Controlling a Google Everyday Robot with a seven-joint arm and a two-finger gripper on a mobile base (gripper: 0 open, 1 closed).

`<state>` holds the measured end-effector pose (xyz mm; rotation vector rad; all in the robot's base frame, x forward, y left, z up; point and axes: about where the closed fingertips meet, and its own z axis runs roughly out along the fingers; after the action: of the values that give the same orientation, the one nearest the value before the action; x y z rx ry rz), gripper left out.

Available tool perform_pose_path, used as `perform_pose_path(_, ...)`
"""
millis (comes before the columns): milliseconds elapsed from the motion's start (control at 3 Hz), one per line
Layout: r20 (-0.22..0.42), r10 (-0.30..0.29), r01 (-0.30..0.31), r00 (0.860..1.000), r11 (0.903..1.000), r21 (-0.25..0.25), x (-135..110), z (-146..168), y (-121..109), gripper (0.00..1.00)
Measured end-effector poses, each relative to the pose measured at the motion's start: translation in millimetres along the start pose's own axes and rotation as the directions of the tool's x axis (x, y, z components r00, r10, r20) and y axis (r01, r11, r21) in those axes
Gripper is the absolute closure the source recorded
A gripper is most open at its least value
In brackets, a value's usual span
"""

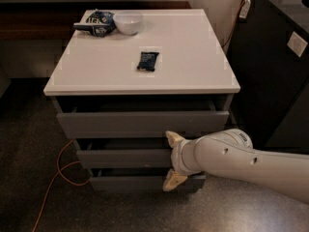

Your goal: Open middle drawer

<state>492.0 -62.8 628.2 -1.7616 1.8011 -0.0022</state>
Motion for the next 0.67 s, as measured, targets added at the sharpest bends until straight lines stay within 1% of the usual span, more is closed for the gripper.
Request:
perform_pose_path(333, 0.016, -0.003, 0.003, 1.000, 1.0000, 0.002, 16.2, 34.7, 2.4, 0.00)
perform_pose_path(667, 0.028, -0.031, 0.031, 0.999, 0.9995, 0.002, 31.5, 70.5, 3.6, 0.00)
